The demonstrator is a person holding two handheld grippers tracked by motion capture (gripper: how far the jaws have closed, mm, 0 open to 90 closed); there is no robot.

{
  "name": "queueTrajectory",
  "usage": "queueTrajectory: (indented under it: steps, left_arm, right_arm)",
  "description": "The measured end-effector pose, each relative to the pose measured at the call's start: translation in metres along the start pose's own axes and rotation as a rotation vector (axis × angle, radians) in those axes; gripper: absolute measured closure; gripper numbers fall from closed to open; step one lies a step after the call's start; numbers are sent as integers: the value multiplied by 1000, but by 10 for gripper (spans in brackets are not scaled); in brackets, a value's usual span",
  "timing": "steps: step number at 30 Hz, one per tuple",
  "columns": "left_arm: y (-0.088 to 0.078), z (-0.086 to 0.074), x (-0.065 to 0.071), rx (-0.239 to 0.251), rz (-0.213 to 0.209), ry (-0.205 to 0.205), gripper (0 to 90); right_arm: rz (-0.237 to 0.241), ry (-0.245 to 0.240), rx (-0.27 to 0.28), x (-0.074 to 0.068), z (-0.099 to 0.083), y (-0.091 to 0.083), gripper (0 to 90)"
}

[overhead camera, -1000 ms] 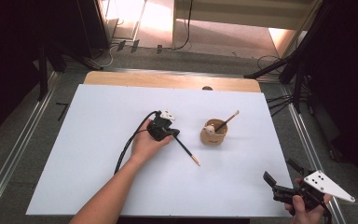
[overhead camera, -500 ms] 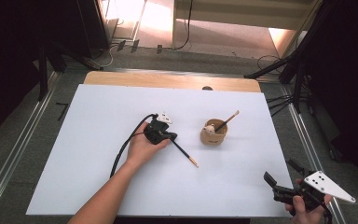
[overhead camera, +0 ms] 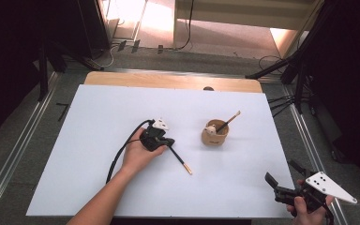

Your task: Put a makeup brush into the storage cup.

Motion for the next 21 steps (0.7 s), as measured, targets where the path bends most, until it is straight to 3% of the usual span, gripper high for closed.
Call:
queueTrajectory:
  steps: [18,21]
  left_arm:
    - [-12,-11,4,29,22,-1,900]
    - [-17,-11,7,63,13,-12,900]
  right_arm:
    - [-1,-7,0,-1,0,0,0]
    - [-1,-2,0,-1,0,0,0]
Point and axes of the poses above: each handheld gripper's, and its own axes: y roughly forward along the jaws, z roughly out of its top, x roughly to its right, the point moved 7 cm from there along y, roughly forward along the jaws, and after that the axes turned 6 degrees about x, right-handed, at the moved point
